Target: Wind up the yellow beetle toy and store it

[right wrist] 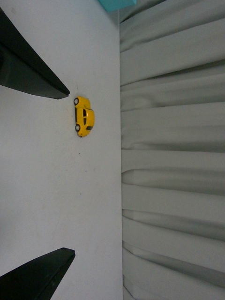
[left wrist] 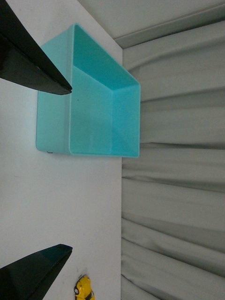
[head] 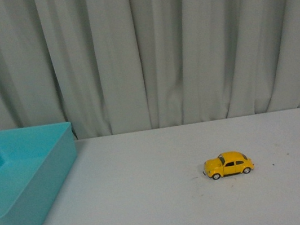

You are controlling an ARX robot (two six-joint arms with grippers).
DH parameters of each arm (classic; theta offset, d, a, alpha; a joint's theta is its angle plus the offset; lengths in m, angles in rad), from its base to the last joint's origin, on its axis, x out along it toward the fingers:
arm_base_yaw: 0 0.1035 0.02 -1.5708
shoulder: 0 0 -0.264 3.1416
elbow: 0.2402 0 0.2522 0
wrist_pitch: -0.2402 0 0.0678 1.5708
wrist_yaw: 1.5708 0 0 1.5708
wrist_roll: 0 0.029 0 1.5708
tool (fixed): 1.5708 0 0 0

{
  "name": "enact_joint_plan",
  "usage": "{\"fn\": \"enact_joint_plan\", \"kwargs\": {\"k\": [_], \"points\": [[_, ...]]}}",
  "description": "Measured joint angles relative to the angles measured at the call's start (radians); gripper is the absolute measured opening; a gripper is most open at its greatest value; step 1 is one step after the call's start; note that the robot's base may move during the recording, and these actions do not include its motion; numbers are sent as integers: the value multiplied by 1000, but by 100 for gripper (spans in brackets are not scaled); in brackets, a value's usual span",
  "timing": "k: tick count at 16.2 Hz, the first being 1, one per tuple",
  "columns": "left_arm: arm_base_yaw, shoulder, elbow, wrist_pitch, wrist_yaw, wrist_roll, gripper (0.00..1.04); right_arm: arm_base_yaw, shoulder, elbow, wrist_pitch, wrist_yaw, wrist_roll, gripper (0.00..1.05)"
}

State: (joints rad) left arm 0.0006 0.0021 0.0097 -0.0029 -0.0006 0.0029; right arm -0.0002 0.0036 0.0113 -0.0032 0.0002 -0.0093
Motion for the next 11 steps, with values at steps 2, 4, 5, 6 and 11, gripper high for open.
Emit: {"fn": "enact_joint_plan", "kwargs": {"k": [2, 4, 5, 6, 11], "points": [[0, 0, 0, 0, 0, 0, 98, 0, 0, 0, 0, 0, 0, 98], [0, 0, 0, 0, 0, 0, 98, 0, 0, 0, 0, 0, 0, 98], [0, 0, 0, 0, 0, 0, 98, 0, 0, 0, 0, 0, 0, 98], [0, 0, 0, 0, 0, 0, 98, 0, 0, 0, 0, 0, 0, 98], [0, 0, 0, 1, 0, 0, 98, 0, 0, 0, 1, 0, 0, 98]]}}
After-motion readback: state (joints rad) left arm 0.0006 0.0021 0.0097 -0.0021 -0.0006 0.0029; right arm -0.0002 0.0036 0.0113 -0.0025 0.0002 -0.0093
